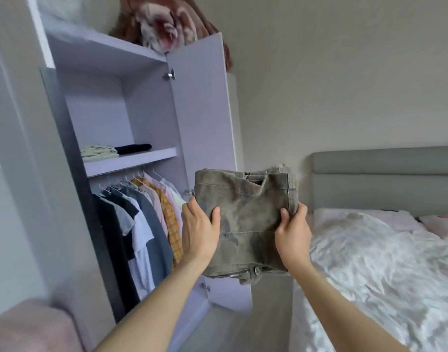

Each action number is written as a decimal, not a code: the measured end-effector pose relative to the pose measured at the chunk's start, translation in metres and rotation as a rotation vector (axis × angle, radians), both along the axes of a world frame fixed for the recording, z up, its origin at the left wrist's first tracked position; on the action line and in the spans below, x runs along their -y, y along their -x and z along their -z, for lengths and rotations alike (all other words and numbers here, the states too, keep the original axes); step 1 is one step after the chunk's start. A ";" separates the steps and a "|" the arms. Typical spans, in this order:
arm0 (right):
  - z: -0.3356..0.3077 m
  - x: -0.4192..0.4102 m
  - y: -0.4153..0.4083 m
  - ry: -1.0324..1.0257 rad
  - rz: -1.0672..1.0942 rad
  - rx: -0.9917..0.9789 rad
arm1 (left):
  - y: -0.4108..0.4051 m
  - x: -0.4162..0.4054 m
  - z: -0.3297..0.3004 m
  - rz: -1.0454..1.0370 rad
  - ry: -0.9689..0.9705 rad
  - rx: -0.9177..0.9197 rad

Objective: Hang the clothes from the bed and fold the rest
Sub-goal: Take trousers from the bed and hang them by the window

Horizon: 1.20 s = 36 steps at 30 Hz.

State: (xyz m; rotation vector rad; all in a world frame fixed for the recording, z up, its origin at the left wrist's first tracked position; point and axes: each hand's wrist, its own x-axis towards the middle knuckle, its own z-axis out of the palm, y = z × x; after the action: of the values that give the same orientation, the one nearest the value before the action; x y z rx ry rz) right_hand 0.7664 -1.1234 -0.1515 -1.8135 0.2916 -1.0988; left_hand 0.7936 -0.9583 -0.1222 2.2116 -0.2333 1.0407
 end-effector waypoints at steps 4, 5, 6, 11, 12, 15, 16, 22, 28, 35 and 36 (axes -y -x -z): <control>-0.027 -0.042 -0.063 -0.027 -0.014 0.068 | -0.057 -0.045 -0.030 -0.041 -0.030 0.040; -0.035 -0.051 -0.083 -0.025 -0.030 0.088 | -0.074 -0.053 -0.036 -0.061 -0.028 0.054; -0.041 -0.057 -0.099 -0.021 -0.046 0.106 | -0.088 -0.058 -0.042 -0.075 -0.018 0.068; -0.063 -0.078 -0.185 -0.003 -0.060 0.170 | -0.167 -0.074 -0.054 -0.145 0.031 0.110; -0.067 -0.079 -0.210 -0.001 -0.069 0.196 | -0.188 -0.076 -0.056 -0.156 0.048 0.121; -0.079 -0.083 -0.279 -0.002 -0.084 0.239 | -0.252 -0.079 -0.063 -0.172 0.079 0.143; -0.081 -0.083 -0.303 -0.008 -0.096 0.253 | -0.274 -0.079 -0.065 -0.178 0.092 0.155; -0.104 -0.093 -0.438 -0.047 -0.292 0.269 | -0.386 -0.089 -0.090 -0.267 0.086 0.194; -0.137 -0.135 -0.537 -0.091 -0.442 0.296 | -0.454 -0.127 -0.131 -0.379 0.048 0.209; -0.164 -0.207 -0.606 -0.002 -0.576 0.376 | -0.502 -0.199 -0.146 -0.455 0.111 0.259; -0.170 -0.218 -0.613 0.022 -0.587 0.397 | -0.507 -0.211 -0.149 -0.466 0.125 0.267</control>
State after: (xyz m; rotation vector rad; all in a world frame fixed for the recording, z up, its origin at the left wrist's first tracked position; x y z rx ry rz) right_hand 1.3794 -0.9057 0.0185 -1.5077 -0.4640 -0.9992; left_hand 1.3003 -0.7477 0.0265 2.0549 0.2402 1.5583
